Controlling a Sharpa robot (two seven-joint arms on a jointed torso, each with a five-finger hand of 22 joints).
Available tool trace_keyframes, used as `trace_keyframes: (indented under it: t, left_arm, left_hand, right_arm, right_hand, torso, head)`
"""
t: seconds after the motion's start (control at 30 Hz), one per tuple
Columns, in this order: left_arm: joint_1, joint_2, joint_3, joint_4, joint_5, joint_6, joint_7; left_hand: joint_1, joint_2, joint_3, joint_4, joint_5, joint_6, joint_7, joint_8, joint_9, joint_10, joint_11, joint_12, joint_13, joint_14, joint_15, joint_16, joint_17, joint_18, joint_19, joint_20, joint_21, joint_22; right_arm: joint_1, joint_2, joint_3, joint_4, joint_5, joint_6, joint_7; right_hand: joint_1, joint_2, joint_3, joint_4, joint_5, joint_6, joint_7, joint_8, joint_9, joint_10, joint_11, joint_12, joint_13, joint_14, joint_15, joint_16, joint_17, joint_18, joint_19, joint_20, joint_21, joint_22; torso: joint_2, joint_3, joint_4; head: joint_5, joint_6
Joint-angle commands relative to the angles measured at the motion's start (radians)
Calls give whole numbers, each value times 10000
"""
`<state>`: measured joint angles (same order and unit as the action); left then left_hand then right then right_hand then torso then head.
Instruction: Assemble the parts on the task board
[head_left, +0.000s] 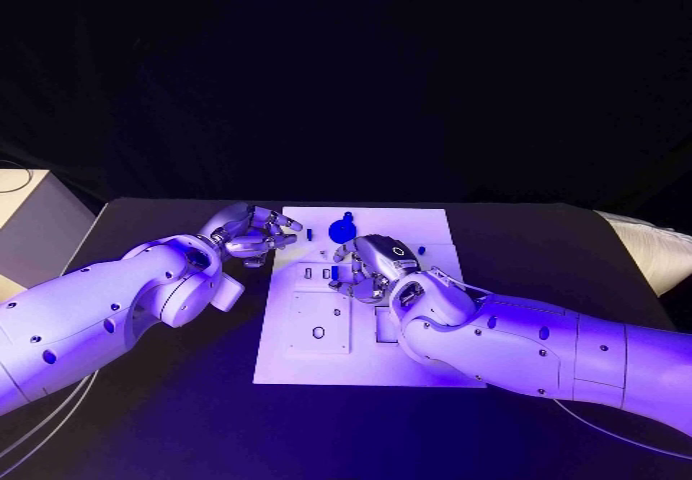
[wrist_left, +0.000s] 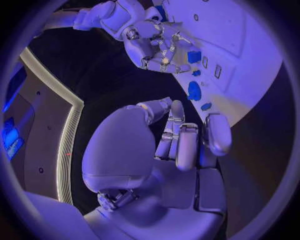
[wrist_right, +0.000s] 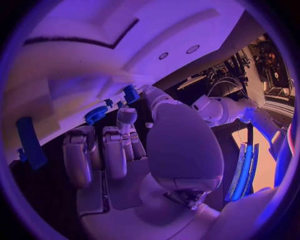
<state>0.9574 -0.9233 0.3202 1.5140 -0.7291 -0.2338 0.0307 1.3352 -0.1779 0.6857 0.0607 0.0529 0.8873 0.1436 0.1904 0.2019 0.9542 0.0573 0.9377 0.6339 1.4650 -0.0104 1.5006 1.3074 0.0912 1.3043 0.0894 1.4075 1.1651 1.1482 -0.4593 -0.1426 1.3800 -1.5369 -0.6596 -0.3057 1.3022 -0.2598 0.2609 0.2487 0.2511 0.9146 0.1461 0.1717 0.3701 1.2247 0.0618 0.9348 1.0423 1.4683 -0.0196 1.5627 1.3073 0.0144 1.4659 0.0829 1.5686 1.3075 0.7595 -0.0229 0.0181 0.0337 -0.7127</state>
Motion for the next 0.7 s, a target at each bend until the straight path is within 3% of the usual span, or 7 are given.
trace_keyframes:
  t: [0.03, 0.23, 0.4, 0.53, 0.63, 0.67, 0.7]
  left_arm:
    - [-3, 36, 7, -9, -8, 66, -10]
    - [-5, 137, 6, -102, -8, 10, -77]
    - [-29, 299, 7, -214, -34, 116, -172]
    - [-38, 463, 7, -447, -129, 225, -367]
    - [-38, 666, 6, -693, -344, 435, -696]
    - [-37, 709, 7, -734, -413, 499, -793]
    - [-36, 751, 7, -771, -491, 563, -899]
  left_hand:
    - [-67, -116, 11, -28, 7, -128, 96, -130, -41, -67, 50, 38, -24, 331, 89, -39, 1226, -41, -30, 101, -21, -31]
    - [-111, -204, 0, -1, 6, -191, 183, -205, -71, -168, 191, 53, -68, 213, 213, -159, 1023, -11, -160, 201, -94, -188]
    - [-305, -184, -192, 196, 1, 71, 409, 172, 90, -170, 411, 184, -98, 146, 399, -235, 896, 11, -247, 363, -144, -299]
    - [-656, -178, -528, 529, 3, 215, 403, 823, 377, -29, 424, 422, -112, 180, 438, -214, 930, 17, -225, 438, -135, -284]
    - [-922, -114, -877, 846, 10, 188, 189, 1847, 971, 181, 253, 837, -46, 274, 293, -146, 1049, -14, -92, 325, -63, -137]
    - [-950, -106, -912, 886, 4, 161, 161, 1993, 1067, 250, 226, 937, 39, 290, 271, -134, 1070, -18, -74, 304, -54, -119]
    - [-1036, -87, -995, 996, 6, 99, 100, 2333, 1301, 529, 167, 1268, 411, 334, 226, -99, 1134, -23, -45, 259, -40, -96]
  right_arm:
    - [20, -137, 28, 266, -125, -312, 158]
    - [128, -498, 99, 734, -38, -408, 419]
    - [335, -950, 150, 1063, 1099, -370, 2129]
    - [538, -1200, 206, 1179, 2629, -469, 3637]
    - [750, -1348, 305, 1155, 4483, -585, 4691]
    - [801, -1373, 325, 1131, 4863, -587, 4821]
    - [852, -1397, 343, 1099, 5226, -576, 4923]
  right_hand:
    - [156, 4, -109, 44, -38, 34, -9, -46, -15, -62, -17, 8, 21, 953, 72, -43, 2336, -144, 1049, 78, 22, 2633]
    - [235, 9, -251, 188, -17, 64, -15, -45, -17, -44, -20, 33, 45, 952, 69, -47, 2329, -144, 1049, 77, 22, 2633]
    - [730, 98, -245, 250, 2, 113, -12, 3, -5, -55, -23, 189, 177, 885, 63, -163, 2062, -144, 1049, 70, 22, 2633]
    - [997, 204, -80, 270, 119, 169, -15, 68, 14, -4, -30, 392, 337, 854, 54, -222, 1939, -144, 1049, 64, 22, 2633]
    - [1091, 289, 95, 317, 280, 259, -29, 155, 40, 91, -48, 606, 496, 840, 39, -252, 1878, -139, 1041, 52, 2, 2621]
    - [1090, 287, 119, 325, 310, 277, -34, 174, 46, 171, -51, 745, 605, 842, 35, -251, 1882, -139, 1042, 49, 6, 2623]
    - [1087, 288, 148, 334, 343, 304, -39, 199, 54, 248, -57, 877, 707, 843, 31, -250, 1884, -140, 1043, 45, 7, 2624]
  torso:
    - [-9, -3, -9]
    - [-51, -2, -8]
    - [-138, -24, -26]
    - [-231, -17, -80]
    - [-332, -11, -125]
    - [-358, -11, -131]
    - [-381, -7, -132]
  head:
    - [-21, 61]
    - [-17, 132]
    - [-13, 159]
    - [34, 194]
    - [58, 211]
    - [66, 204]
    - [69, 205]
